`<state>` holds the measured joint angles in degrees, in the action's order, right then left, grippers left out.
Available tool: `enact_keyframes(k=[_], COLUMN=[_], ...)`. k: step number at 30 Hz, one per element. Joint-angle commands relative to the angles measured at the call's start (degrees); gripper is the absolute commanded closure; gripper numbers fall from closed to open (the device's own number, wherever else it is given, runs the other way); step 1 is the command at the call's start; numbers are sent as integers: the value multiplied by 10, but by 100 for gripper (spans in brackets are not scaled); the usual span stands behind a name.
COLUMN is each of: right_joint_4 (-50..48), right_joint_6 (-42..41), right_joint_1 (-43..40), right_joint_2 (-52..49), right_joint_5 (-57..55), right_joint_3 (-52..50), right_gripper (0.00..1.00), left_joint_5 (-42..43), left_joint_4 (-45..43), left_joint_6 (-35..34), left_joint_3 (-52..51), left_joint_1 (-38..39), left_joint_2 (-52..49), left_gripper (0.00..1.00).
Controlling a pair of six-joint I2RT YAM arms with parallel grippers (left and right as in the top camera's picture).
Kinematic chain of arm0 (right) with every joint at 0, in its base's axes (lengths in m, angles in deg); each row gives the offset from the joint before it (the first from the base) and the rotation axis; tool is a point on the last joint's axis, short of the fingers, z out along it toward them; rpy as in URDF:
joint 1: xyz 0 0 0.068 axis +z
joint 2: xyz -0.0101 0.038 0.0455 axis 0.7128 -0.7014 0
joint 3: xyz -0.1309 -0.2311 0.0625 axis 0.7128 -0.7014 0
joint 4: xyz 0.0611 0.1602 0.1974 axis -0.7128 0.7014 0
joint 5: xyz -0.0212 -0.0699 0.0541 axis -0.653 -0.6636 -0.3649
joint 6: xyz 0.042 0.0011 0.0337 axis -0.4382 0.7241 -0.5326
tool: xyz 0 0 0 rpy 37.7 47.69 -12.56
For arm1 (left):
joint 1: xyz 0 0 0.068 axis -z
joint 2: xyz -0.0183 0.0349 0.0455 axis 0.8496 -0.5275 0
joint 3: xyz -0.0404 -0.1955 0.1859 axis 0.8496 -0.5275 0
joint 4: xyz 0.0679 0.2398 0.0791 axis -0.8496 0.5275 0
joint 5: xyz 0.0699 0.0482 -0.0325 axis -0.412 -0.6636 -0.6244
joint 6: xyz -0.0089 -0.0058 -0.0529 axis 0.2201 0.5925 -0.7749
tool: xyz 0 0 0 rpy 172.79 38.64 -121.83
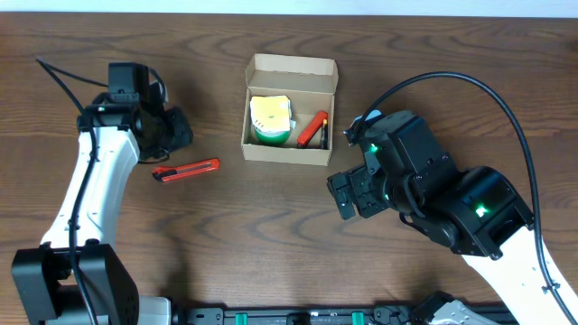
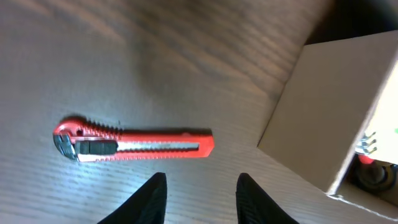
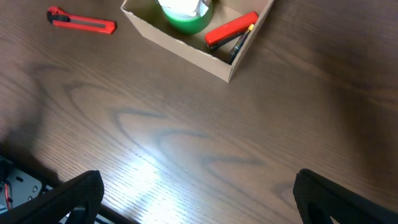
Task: Pack container
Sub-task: 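Release the dispenser and move the left gripper over the red box cutter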
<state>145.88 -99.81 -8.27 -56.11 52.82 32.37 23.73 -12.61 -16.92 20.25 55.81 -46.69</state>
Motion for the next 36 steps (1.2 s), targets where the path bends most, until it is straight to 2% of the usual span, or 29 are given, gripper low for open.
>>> enact_keyframes(k=[1, 5, 8, 14, 17, 22, 26, 36], right_joint_4=[0, 0, 0, 0, 0, 0, 0, 0], right_joint_6=[6, 6, 6, 6, 6, 6, 6, 6], right_joint_1=[-4, -4, -4, -4, -4, -4, -4, -4], right_joint_2=[0, 0, 0, 0, 0, 0, 0, 0], right_joint_5=[0, 0, 0, 0, 0, 0, 0, 0], right_joint_3=[0, 0, 0, 0, 0, 0, 0, 0], right_gripper=[1, 1, 1, 1, 1, 1, 1, 1], left_joint_5=[-9, -68, -111, -114, -115, -155, -186, -182], left_joint_4=[-2, 15, 38, 28, -1, -31, -35, -60], left_joint_6=[-36, -97, -183, -367, -423, -475, -501, -499], left_joint_3=[-10, -10, -12, -54, -82, -106, -106, -106], left_joint_1=[5, 9, 9, 9, 9, 9, 9, 9], left_joint_2=[-1, -1, -1, -1, -1, -2, -2, -2], left_gripper=[56, 53, 48, 28, 23, 19, 2, 5])
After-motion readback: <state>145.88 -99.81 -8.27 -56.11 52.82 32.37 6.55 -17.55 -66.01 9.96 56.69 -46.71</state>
